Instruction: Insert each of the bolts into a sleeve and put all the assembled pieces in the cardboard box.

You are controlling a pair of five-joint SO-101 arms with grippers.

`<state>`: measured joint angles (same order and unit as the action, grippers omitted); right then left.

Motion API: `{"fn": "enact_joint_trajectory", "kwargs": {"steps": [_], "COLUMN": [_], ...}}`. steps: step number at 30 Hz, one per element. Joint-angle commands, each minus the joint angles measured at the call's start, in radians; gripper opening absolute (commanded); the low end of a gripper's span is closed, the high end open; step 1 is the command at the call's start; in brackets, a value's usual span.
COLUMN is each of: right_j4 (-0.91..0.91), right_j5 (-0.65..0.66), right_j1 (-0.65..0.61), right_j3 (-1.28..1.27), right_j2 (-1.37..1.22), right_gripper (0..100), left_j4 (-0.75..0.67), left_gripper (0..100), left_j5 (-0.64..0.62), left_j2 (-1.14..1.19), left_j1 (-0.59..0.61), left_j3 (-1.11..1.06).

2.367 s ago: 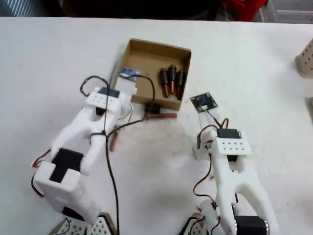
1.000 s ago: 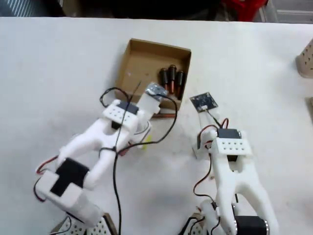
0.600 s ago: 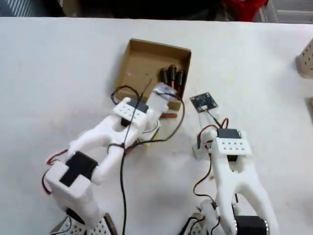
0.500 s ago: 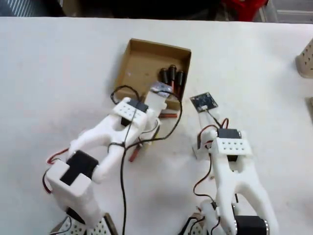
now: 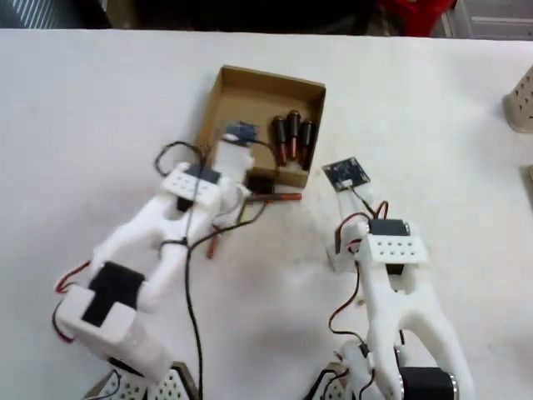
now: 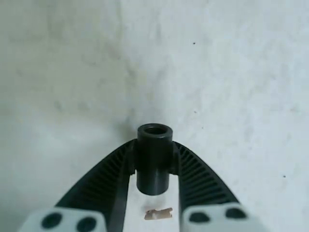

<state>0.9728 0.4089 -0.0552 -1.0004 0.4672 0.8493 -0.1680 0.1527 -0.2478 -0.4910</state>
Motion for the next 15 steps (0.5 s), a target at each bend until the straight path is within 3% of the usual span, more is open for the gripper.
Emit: {"fn": "enact_joint_trajectory", "kwargs": {"steps": [1, 5, 10, 15], "right_j4": [-0.047, -0.156, -0.271, -0.438], "right_j5": [0.0, -0.032, -0.275, -0.405], "right_j1": [-0.073, -0.166, -0.255, -0.329], "right_j3": [-0.002, -0.046, -0.057, -0.057], "right_j2": [0.036, 0.036, 0.036, 0.036], "right_gripper": [1.8, 1.8, 1.8, 1.8], "left_j4": [-0.229, -0.316, -0.39, -0.479], "left_gripper": [2, 2, 2, 2], "left_j5": [0.002, 0.0, 0.0, -0.002], "left_j2": [-0.15, -0.174, -0.165, -0.087], "left_j1": [0.153, 0.213, 0.271, 0.295], "left_j3": [-0.121, -0.18, -0.19, -0.181]}}
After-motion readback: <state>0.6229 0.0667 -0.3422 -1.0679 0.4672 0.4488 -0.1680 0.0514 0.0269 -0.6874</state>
